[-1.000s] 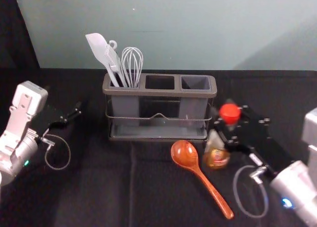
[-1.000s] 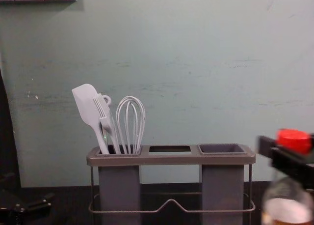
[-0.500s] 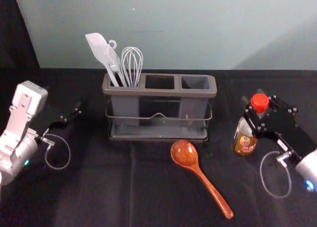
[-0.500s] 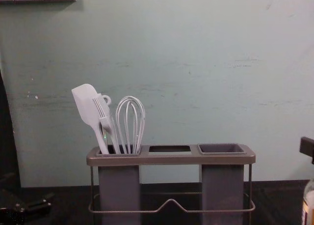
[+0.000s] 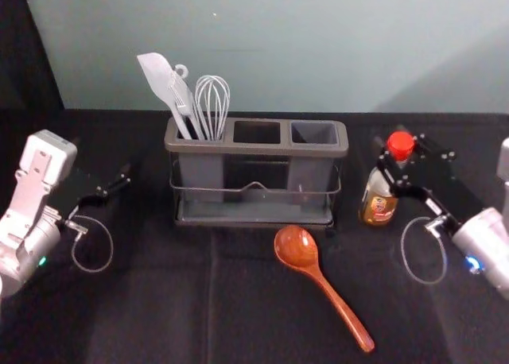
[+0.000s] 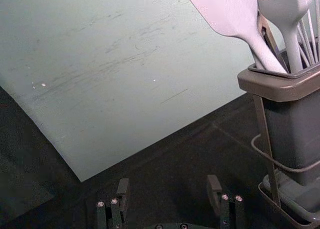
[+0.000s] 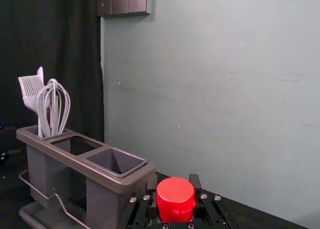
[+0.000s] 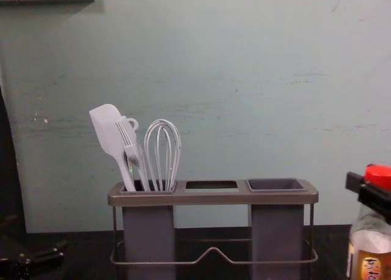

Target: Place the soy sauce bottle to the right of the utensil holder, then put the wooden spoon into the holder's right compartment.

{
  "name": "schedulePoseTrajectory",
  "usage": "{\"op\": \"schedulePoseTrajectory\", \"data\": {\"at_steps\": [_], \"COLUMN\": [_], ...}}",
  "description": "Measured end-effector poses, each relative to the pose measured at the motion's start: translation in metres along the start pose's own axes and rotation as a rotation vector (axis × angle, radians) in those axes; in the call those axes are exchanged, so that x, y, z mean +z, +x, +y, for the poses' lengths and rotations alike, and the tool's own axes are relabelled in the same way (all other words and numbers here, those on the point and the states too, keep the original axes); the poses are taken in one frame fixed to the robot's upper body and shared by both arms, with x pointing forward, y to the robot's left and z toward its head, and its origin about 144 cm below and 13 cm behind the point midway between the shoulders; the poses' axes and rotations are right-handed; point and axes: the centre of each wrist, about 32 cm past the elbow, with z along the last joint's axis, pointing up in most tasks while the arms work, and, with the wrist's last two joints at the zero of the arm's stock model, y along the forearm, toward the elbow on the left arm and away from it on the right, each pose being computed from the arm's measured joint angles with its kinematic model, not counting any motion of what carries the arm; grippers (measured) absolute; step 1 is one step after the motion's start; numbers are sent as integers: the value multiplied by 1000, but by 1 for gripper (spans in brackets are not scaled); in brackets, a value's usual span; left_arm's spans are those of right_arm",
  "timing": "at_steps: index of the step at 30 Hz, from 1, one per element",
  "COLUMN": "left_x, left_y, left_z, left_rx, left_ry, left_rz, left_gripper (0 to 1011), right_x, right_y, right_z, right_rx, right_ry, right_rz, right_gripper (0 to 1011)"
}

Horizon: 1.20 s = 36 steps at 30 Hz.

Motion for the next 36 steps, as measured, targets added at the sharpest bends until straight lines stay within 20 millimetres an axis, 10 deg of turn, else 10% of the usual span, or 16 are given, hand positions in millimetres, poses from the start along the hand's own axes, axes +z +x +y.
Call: {"op": "schedulePoseTrajectory", "data": {"at_steps": [36], "left_x": [0], "left_y": [0], "left_z": [0], "left_rx": [0], "left_ry": [0], "left_rz": [0], "left_gripper": [1000], "right_x": [-17], "right_y": [-3], "right_z": [33], "right_rx": [-2], "right_ry": [12], "right_rz": [82], "right_gripper": [381]}}
